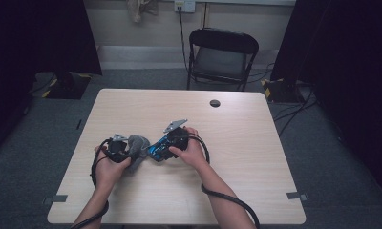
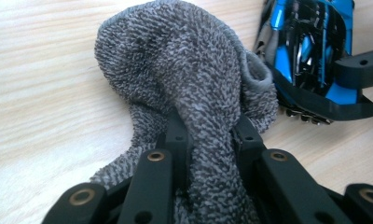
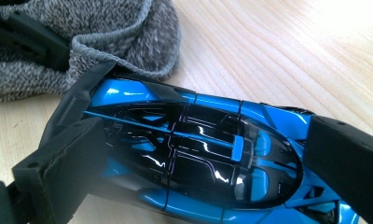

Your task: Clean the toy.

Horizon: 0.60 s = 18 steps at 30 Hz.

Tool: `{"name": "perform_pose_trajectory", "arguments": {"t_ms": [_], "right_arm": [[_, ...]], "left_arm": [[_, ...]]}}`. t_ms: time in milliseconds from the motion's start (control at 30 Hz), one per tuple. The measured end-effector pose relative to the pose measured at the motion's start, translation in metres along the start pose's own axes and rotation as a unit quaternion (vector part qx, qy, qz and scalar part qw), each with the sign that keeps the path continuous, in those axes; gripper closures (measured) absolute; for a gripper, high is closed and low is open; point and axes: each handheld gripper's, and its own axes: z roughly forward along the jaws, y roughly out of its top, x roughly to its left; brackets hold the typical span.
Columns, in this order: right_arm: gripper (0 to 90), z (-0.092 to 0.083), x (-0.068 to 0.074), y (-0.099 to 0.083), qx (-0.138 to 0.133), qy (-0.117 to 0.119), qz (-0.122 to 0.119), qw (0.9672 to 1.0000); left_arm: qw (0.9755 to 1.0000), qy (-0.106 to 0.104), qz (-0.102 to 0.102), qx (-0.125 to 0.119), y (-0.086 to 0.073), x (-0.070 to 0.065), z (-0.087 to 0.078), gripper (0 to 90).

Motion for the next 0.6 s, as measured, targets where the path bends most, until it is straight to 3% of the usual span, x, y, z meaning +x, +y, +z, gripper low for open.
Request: {"name": "perform_pose_trajectory", "arguments": {"t_ms": [600], "right_arm": [[0.0,0.0,-0.0003,0.0002,0.001,0.001,-0.001,1.0]], "left_arm": [[0.9994,-0.032,0.009,0.0,-0.0029,-0.0094,0.0008,73.6]]}}
